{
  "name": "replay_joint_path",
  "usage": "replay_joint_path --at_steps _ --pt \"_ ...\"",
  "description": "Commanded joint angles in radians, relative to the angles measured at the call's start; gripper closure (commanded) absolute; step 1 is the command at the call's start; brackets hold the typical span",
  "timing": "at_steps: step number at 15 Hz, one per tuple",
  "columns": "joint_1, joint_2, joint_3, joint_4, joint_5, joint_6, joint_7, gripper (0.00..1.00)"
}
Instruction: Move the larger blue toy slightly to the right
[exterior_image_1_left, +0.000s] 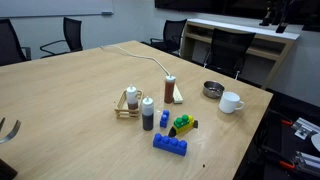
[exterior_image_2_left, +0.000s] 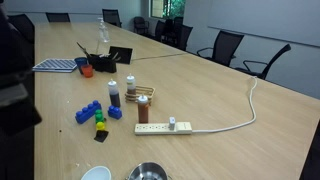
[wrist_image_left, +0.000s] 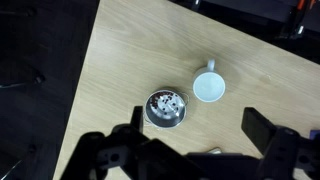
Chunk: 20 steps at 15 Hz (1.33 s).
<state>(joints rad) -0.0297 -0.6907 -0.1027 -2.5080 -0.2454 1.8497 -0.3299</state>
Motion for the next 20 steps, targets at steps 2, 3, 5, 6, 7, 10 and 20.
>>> replay_joint_path --at_steps 2,3,5,6,7,10,20 --pt "0.008 0.000 -0.006 0.002 -0.004 -0.004 0.004 0.00" --pt "0.008 0.000 -0.006 0.002 -0.004 -0.004 0.004 0.00" --pt "0.008 0.000 -0.006 0.002 -0.004 -0.004 0.004 0.00" --pt "0.008 0.000 -0.006 0.002 -0.004 -0.004 0.004 0.00" --pt "0.008 0.000 -0.006 0.002 -0.004 -0.004 0.004 0.00" --pt "0.025 -0.004 0.018 -0.007 -0.011 0.002 0.005 0.00" --pt "0.165 0.009 0.147 -0.050 -0.002 0.028 0.065 0.00"
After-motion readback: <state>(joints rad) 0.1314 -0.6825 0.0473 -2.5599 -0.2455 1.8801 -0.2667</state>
